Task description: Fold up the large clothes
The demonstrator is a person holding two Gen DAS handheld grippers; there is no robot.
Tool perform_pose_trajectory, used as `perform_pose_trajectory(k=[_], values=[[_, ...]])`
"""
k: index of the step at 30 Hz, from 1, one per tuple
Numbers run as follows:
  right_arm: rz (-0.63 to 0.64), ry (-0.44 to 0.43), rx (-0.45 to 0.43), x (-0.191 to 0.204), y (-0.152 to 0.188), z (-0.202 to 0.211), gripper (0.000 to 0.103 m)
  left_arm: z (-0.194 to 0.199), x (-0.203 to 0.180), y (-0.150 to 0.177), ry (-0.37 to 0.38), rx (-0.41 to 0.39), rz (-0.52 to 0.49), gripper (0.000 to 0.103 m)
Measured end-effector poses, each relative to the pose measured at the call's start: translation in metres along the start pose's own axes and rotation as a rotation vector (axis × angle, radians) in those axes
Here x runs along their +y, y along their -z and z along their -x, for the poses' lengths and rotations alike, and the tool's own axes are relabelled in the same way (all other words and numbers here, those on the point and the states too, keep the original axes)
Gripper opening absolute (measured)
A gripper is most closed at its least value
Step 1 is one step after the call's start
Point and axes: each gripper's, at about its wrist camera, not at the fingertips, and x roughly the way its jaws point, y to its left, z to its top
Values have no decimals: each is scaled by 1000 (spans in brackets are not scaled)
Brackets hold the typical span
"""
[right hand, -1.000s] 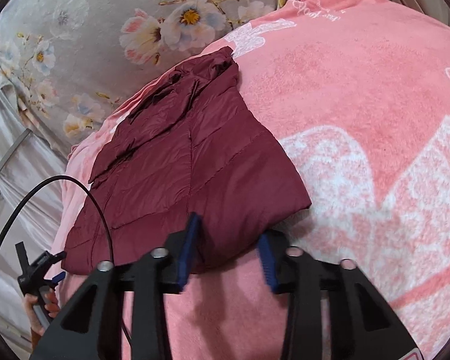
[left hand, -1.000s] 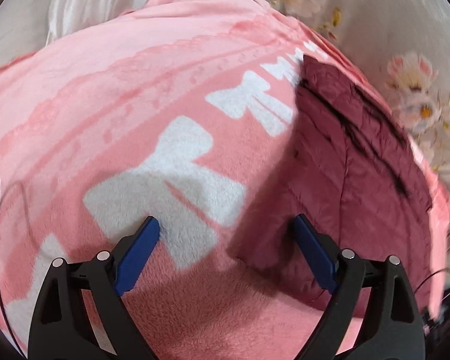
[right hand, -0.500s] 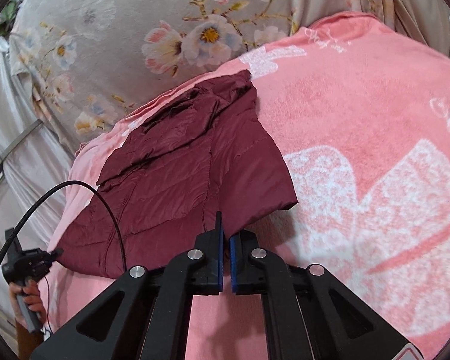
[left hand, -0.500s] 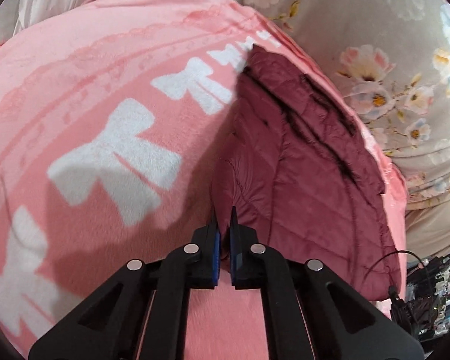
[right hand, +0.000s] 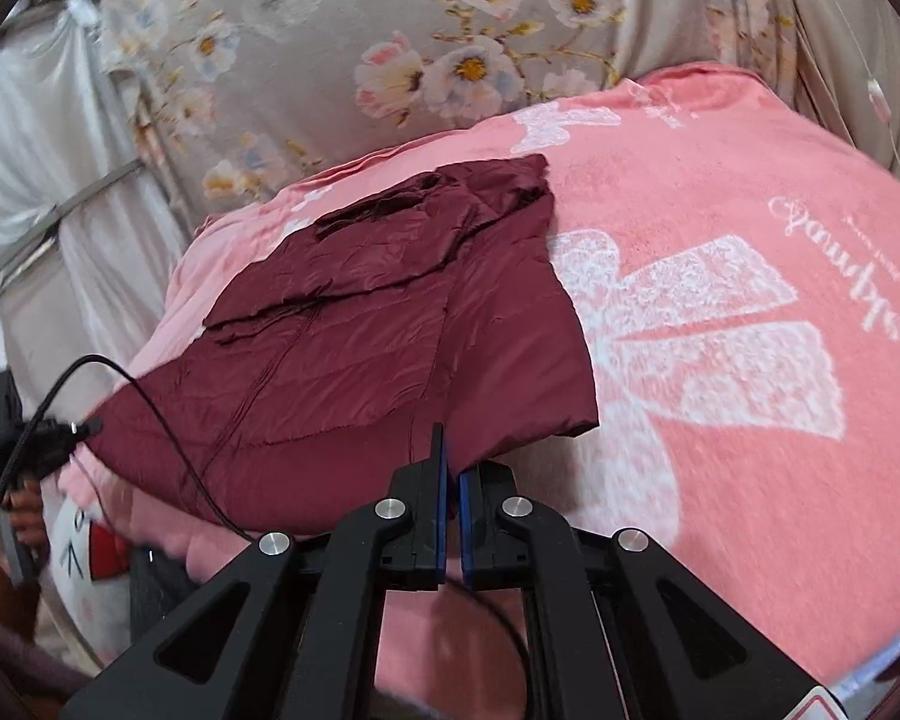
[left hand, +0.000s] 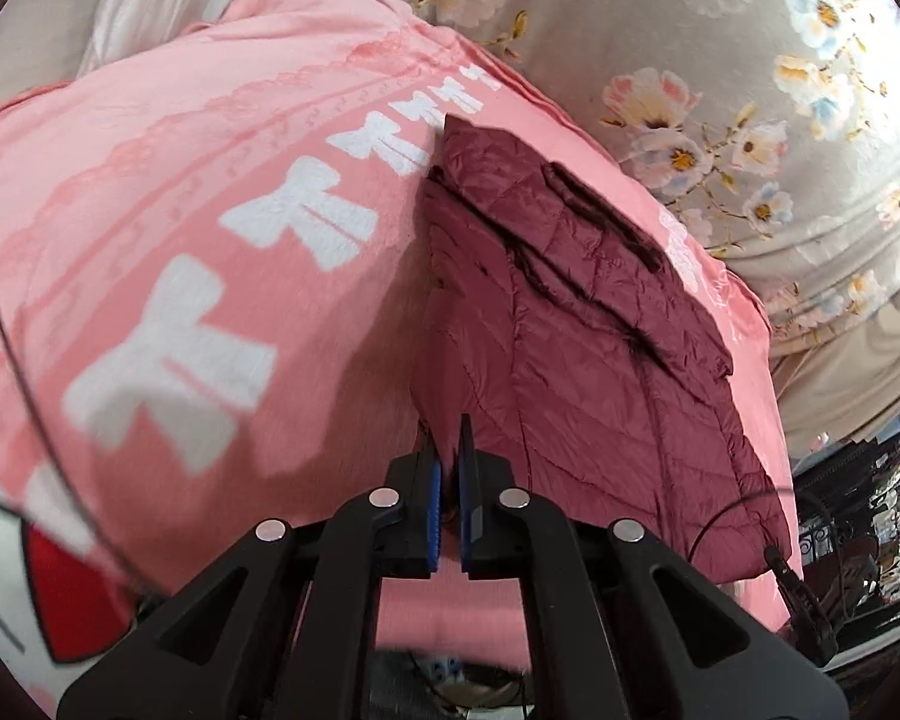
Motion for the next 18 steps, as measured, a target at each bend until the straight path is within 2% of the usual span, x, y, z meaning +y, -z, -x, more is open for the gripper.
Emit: perform_pose_trajectory(k=[4,7,10,12,15,18], values=[[125,-8,-4,18,16,47,3,38,-1,11,19,-26,0,3],[176,-28,-30,30,16,77,3,71,-12,13,15,-84,-29,2],[186,-55,-127,38,2,112,2,108,-29,8,39,-171,-55,2],[169,-71,-234,38,-13,137,2,128,-41,2,54,-237,-76,2],[145,-85,-339,37,-31,153,2,155,-58,-8,90,-336,-100,2],[138,-103,-415,39,-52,151,2,164,-69,-20,111,-401,-119,2]])
